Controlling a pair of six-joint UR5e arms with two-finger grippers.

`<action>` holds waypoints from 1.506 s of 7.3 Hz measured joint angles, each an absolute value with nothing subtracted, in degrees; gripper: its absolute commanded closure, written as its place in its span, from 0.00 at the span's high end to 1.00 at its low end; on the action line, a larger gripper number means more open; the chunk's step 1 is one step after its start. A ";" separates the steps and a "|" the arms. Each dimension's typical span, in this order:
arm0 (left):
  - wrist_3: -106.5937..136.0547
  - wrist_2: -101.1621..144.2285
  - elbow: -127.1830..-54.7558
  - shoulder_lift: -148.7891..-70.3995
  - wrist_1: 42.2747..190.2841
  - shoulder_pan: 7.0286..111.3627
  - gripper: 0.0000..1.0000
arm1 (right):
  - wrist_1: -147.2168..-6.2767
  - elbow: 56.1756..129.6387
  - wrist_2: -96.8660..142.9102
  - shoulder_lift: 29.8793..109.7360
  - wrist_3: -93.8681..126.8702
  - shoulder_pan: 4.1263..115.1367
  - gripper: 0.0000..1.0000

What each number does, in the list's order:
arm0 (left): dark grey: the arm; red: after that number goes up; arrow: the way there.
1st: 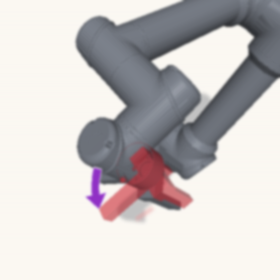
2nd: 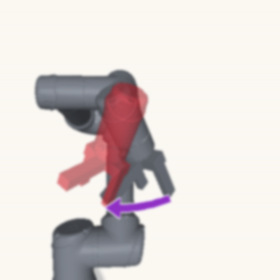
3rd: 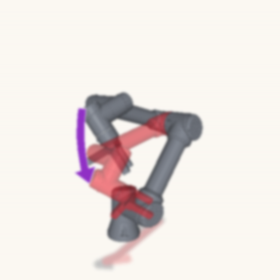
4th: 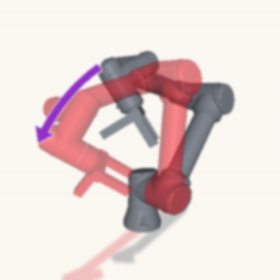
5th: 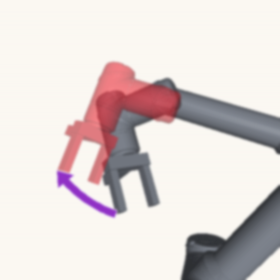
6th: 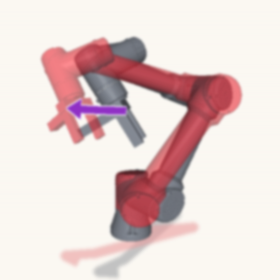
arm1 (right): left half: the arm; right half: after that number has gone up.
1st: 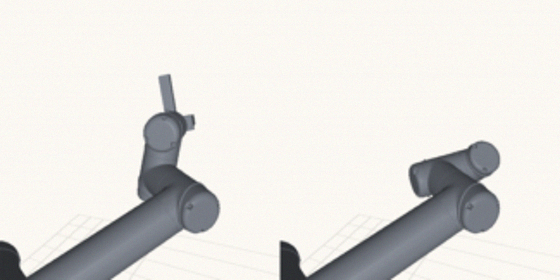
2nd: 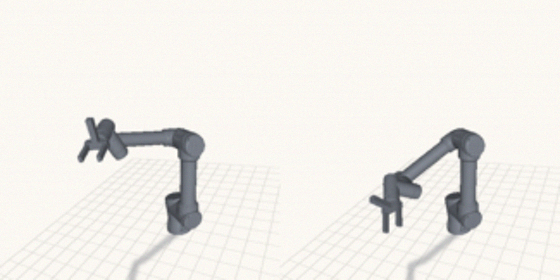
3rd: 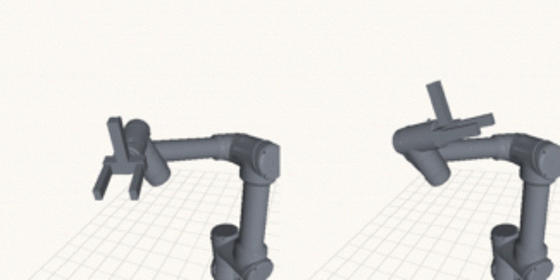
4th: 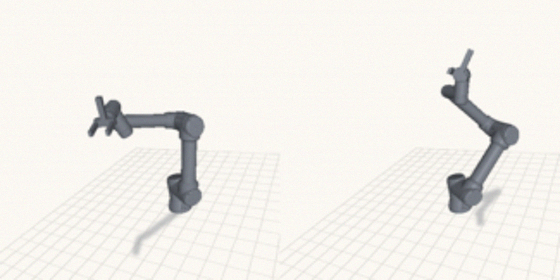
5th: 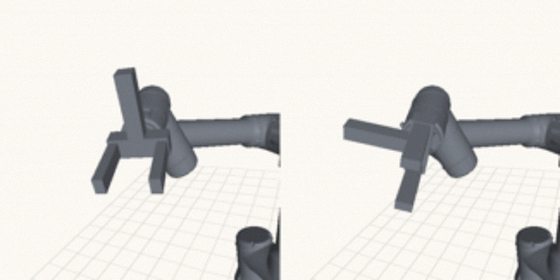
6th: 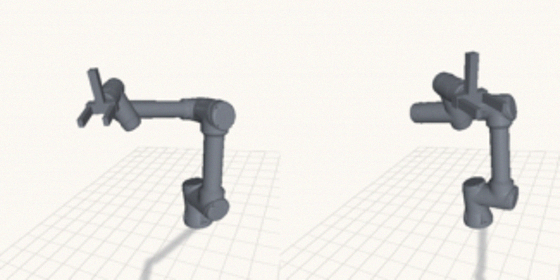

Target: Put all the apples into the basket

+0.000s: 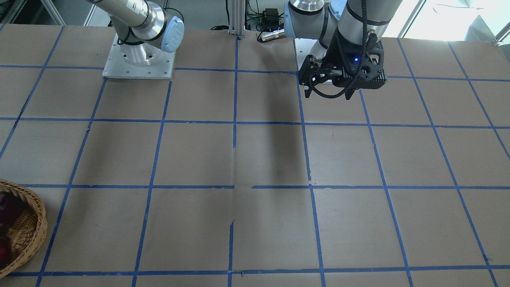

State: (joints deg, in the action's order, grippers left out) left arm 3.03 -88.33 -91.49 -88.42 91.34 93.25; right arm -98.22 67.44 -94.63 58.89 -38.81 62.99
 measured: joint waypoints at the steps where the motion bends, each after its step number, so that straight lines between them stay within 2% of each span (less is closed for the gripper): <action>1: 3.03 -88.35 -91.49 -88.39 91.35 93.26 1.00 | -92.11 67.47 -93.73 62.81 -31.30 67.76 1.00; 5: 2.99 -88.39 -91.55 -88.36 91.38 93.31 1.00 | -77.14 70.17 -92.08 74.53 -4.71 91.22 1.00; 7: 3.04 -88.36 -91.50 -88.36 91.35 93.29 1.00 | -79.29 77.27 -90.03 80.41 -3.49 94.37 1.00; 11: 3.07 -88.33 -91.44 -88.41 90.86 93.21 1.00 | -89.47 80.32 -90.37 77.91 -3.55 93.38 1.00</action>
State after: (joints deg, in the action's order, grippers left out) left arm 3.07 -88.33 -91.44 -88.41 90.86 93.21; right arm -89.47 80.32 -90.37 77.91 -3.55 93.38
